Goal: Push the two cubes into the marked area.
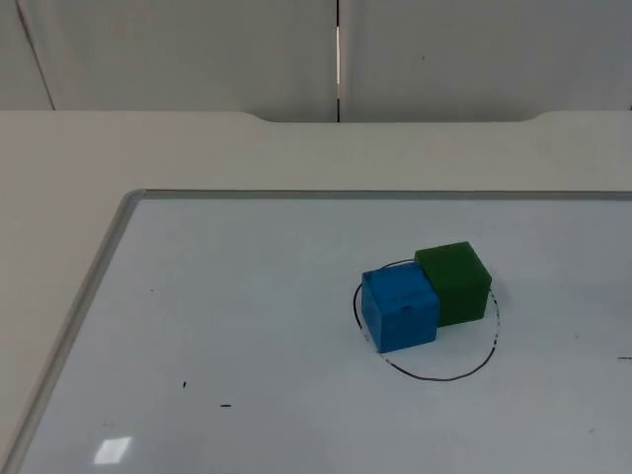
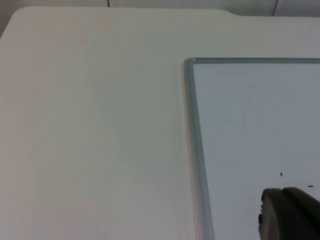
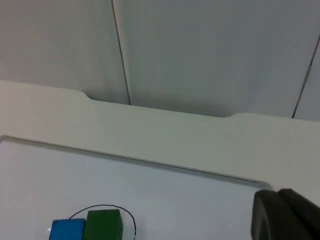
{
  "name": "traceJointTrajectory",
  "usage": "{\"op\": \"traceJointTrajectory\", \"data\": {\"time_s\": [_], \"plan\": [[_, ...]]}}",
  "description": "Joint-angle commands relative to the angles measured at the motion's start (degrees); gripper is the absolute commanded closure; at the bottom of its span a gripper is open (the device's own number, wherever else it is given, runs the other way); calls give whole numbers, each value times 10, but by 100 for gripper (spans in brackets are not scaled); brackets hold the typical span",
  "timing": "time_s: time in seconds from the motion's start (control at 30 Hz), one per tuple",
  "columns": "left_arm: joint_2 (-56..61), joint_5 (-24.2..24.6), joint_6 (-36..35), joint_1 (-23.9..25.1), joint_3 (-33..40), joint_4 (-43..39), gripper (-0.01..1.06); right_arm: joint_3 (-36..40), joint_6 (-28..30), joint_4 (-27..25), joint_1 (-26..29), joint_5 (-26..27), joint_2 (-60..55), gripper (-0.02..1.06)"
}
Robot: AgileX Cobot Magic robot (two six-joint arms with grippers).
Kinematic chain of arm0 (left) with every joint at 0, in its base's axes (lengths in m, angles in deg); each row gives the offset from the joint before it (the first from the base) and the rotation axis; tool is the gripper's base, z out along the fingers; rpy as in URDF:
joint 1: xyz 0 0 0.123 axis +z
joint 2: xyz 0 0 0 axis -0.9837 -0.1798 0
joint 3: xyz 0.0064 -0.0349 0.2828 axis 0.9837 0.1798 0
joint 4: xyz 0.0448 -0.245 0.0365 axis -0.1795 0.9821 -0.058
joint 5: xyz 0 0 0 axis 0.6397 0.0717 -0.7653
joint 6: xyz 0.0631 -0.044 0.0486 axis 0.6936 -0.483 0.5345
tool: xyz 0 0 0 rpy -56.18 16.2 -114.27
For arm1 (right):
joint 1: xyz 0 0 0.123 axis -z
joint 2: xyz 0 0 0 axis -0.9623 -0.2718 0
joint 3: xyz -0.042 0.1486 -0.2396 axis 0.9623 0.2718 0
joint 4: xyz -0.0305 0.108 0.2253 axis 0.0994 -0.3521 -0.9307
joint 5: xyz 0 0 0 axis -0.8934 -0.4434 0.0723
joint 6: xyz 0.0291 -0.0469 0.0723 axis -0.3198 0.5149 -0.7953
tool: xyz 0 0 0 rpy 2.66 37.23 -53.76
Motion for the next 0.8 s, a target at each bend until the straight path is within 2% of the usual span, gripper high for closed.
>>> {"op": "traceJointTrajectory", "data": {"time_s": [0.0, 0.13, 0.27, 0.47, 0.6, 0.77], "plan": [[2, -8, -3, -2, 2, -1, 105, 23, 3, -4, 3, -13, 36, 104], [2, -8, -3, -2, 2, -1, 105, 51, 3, -14, 3, -33, 82, 104], [2, -8, -3, -2, 2, -1, 105, 72, 3, -16, 3, -81, 133, 104], [2, -8, -3, -2, 2, -1, 105, 97, 3, -17, 3, -123, 186, 104], [2, -8, -3, -2, 2, -1, 105, 110, 3, -17, 3, -182, 232, 104], [2, -8, -3, -2, 2, -1, 105, 124, 8, -17, 3, -205, 283, 104]]}}
